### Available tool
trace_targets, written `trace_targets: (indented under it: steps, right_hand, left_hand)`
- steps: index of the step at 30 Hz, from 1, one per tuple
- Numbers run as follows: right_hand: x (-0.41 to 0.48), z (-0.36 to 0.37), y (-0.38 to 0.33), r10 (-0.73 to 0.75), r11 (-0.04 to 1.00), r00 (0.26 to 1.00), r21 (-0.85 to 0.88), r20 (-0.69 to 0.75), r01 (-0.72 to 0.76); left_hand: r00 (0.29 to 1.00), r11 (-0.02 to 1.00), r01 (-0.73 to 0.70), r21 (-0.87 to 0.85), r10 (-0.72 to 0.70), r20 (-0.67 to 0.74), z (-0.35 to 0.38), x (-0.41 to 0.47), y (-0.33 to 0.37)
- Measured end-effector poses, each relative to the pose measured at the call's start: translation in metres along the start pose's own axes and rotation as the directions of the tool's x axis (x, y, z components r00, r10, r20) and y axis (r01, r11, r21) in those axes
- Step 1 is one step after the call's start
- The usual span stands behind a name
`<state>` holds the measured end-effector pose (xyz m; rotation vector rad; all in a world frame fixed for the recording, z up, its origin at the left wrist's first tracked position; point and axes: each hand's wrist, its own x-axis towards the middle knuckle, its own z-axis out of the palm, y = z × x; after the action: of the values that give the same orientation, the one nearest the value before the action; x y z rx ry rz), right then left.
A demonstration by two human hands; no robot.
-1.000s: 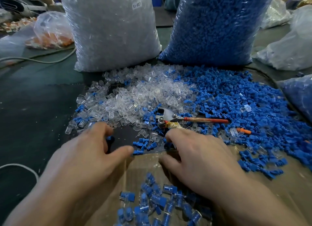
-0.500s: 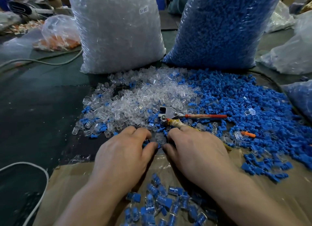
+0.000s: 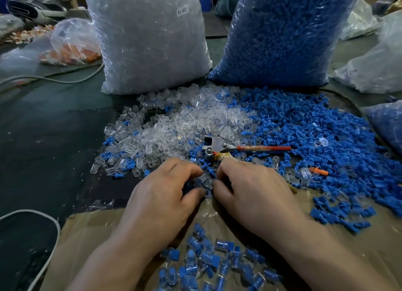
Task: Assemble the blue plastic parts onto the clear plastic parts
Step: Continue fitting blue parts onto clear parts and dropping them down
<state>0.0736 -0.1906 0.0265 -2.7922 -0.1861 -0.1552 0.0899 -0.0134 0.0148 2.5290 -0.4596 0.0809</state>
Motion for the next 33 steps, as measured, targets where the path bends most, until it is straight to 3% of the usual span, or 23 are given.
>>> trace_targets:
  steps: [5, 10, 15, 20, 26, 31, 33]
  right_hand:
    - [0.000, -0.002, 0.003, 0.017, 0.999, 1.000, 0.048, 0.002, -0.017]
    - [0.001, -0.003, 0.005, 0.016, 0.999, 1.000, 0.044, 0.025, -0.017]
    - [-0.002, -0.001, 0.001, -0.072, 0.997, 0.996, -0.025, 0.048, 0.073]
    - [-0.004, -0.001, 0.001, -0.081, 0.996, 0.996, -0.040, 0.048, 0.083]
    - [-0.009, -0.011, -0.007, -0.113, 0.991, 0.993, 0.070, 0.012, 0.112]
    - [-0.011, -0.007, -0.019, -0.168, 0.986, 0.979, -0.005, 0.112, 0.169]
    - [-0.009, -0.006, -0.018, -0.166, 0.984, 0.980, -0.042, 0.111, 0.171]
  left_hand:
    - [0.997, 0.996, -0.005, -0.084, -0.001, -0.072, 0.002, 0.000, -0.003]
    - [0.972, 0.952, 0.102, -0.289, -0.157, -0.173, 0.006, -0.001, -0.006]
    - [0.931, 0.760, 0.190, -0.621, -0.340, -0.133, 0.001, -0.002, -0.009]
    - [0.932, 0.726, 0.256, -0.638, -0.362, -0.039, -0.012, -0.004, -0.015]
    - [0.934, 0.832, 0.274, -0.482, -0.351, -0.075, -0.018, -0.008, -0.012]
    - [0.970, 0.900, 0.194, -0.391, -0.235, -0.058, -0.005, -0.011, 0.002]
    - [0.979, 0.886, 0.165, -0.432, -0.200, -0.035, 0.000, -0.011, 0.003]
